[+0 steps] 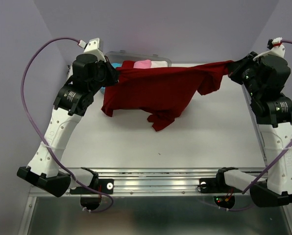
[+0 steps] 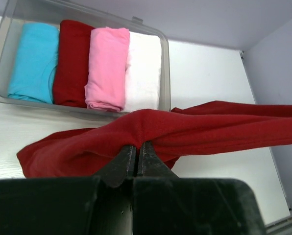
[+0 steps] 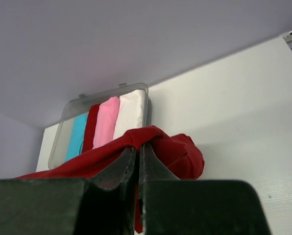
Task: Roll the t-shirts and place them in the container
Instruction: Pick up the T-shirt from the center of the board, then place the T-shirt at the center of the board.
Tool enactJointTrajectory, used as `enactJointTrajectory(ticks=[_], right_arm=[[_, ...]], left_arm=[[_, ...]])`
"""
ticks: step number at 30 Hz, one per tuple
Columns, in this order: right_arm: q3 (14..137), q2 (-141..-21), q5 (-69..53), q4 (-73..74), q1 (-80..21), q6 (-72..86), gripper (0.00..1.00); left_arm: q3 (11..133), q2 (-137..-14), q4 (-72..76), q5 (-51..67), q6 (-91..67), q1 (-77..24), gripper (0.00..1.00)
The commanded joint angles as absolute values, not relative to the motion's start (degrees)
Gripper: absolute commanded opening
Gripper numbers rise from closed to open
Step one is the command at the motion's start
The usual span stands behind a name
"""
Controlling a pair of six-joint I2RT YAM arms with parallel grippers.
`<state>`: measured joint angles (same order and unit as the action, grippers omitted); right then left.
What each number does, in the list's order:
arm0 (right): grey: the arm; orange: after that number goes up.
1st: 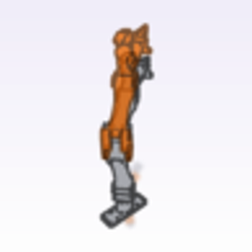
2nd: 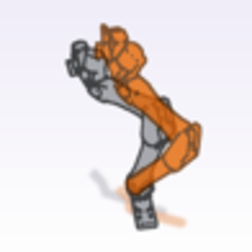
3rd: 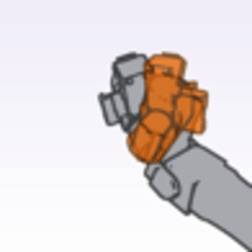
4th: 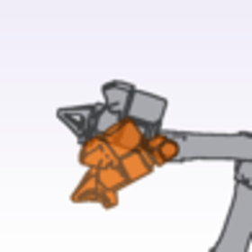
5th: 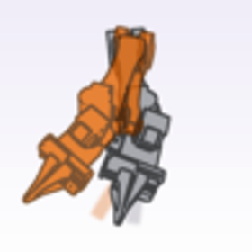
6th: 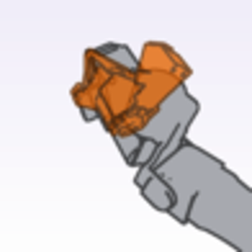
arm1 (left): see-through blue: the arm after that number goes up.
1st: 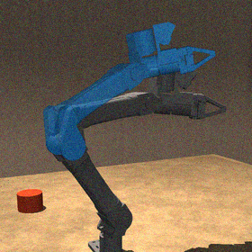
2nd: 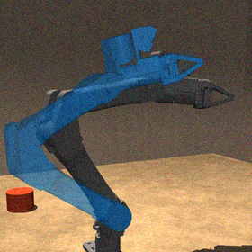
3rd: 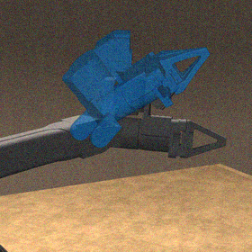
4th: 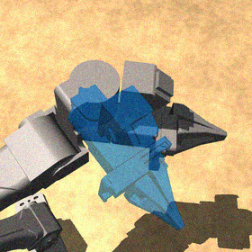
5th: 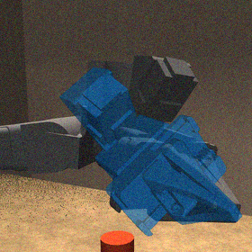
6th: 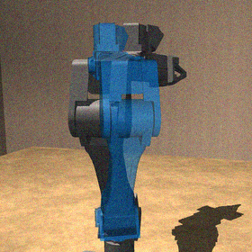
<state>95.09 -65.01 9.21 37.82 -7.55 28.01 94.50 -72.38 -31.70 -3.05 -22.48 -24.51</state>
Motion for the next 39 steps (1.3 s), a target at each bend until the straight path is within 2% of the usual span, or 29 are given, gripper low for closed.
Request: enactJointTrajectory(ticks=[1,6,12,15,19,22,24,28,31,32,33,34,35,36,37,38,39], right_arm=[[99.2,-63.7,13.5,38.8,-7.2,25.1,0.01],[98.1,-66.0,12.7,37.8,-7.2,25.0,0.01],[95.8,-73.3,15.6,29.6,-7.2,22.8,0.01],[95.6,-76.8,16.0,22.1,-7.2,20.9,0.01],[100.1,-79.7,17.5,21.0,-7.2,20.7,0.01],[96.4,-76.9,16.7,21.0,-7.2,20.7,0.01],[91.4,-71.5,17.8,21.1,-7.2,20.8,0.01],[75.1,-59.1,19.7,23.3,-7.2,24.8,0.01],[60.1,-49.3,20.5,26.5,-7.2,27.2,0.01],[57.8,-47.3,20.7,27.9,-7.2,27.9,0.01],[55.7,-44.0,21.0,30.8,-7.2,29.9,0.09],[53.7,-42.6,21.0,32.2,-7.2,30.9,0.18],[52.1,-41.4,20.5,33.2,-7.2,32.1,0.25],[49.4,-40.4,20.4,34.2,-7.2,34.4,0.29],[48.4,-39.0,20.0,34.8,-7.2,35.1,0.45],[47.4,-38.7,19.1,34.8,-7.2,35.4,0.61],[46.6,-38.7,19.0,35.2,-7.2,35.7,0.73]], left_arm=[[96.1,-70.9,-32.5,-0.3,-19.8,-23.4,0.00],[94.0,-72.4,-28.1,4.8,-19.5,-23.3,0.00],[95.4,-81.8,-23.2,10.6,-18.2,-23.0,0.00],[100.4,-86.3,-24.1,11.2,-17.2,-22.5,0.00],[112.2,-92.9,-28.2,12.4,-16.0,-22.1,0.00],[112.9,-91.4,-29.2,13.2,-15.6,-22.1,0.00],[108.6,-89.3,-29.3,13.6,-15.0,-22.2,0.00],[91.7,-78.4,-27.2,16.1,-15.4,-22.3,0.00],[70.8,-69.4,-24.4,18.2,-18.4,-22.4,0.00],[67.4,-67.3,-23.7,18.7,-19.2,-22.4,0.03],[61.7,-63.9,-23.2,18.8,-20.6,-22.3,0.12],[61.6,-62.6,-23.3,18.8,-21.2,-22.3,0.26],[58.1,-61.7,-23.5,17.9,-21.4,-22.3,0.59],[57.4,-61.1,-23.9,17.1,-21.4,-22.2,0.71],[57.5,-61.2,-25.0,16.3,-21.4,-22.3,0.83],[58.4,-61.6,-25.7,13.6,-21.2,-22.2,0.90],[59.8,-62.5,-27.8,11.8,-21.0,-22.1,0.90]])
